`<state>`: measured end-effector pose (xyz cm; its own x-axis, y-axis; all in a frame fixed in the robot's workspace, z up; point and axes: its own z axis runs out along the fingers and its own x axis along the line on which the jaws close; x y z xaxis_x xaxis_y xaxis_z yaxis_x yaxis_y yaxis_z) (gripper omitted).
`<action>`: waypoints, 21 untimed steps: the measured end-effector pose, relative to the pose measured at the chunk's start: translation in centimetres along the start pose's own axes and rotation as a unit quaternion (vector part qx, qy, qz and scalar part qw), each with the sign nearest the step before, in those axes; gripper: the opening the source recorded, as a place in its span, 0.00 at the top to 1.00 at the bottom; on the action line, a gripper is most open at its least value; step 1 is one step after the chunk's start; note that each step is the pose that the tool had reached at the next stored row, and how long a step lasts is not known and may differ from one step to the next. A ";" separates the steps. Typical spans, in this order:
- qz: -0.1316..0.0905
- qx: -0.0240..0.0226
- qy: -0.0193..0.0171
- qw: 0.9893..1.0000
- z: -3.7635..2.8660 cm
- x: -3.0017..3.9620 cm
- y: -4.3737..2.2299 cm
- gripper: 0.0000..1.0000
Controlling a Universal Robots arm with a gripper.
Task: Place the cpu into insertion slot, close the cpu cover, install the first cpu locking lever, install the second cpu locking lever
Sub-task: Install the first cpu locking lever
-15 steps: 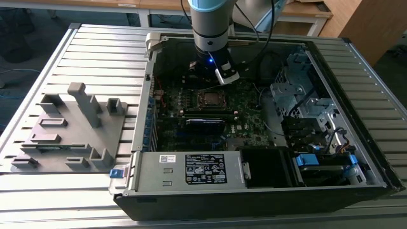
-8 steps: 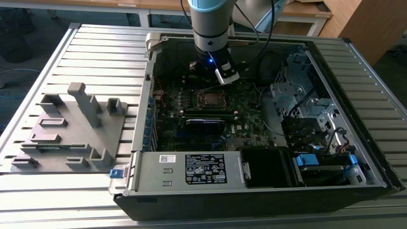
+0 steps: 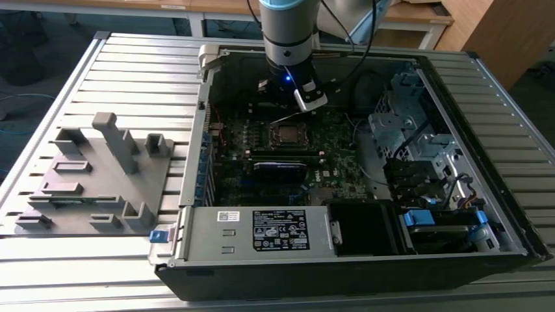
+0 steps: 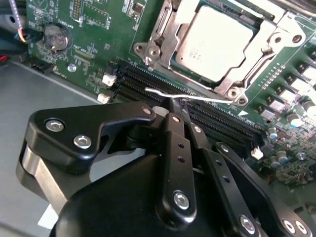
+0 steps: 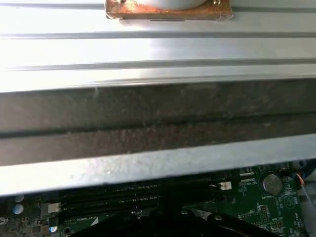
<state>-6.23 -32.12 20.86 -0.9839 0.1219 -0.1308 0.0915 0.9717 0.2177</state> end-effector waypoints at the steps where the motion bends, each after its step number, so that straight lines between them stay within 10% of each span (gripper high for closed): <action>1: 0.000 -0.002 0.000 1.000 -0.15 -0.02 0.03 0.90; 6: 0.003 -0.022 0.002 1.000 -0.25 -0.01 0.05 0.90; 21: 0.004 -0.023 0.002 1.000 -0.48 -0.04 0.10 0.90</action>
<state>-6.26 -32.12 21.35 -0.9839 0.1279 -0.1249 0.0915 0.9605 0.2627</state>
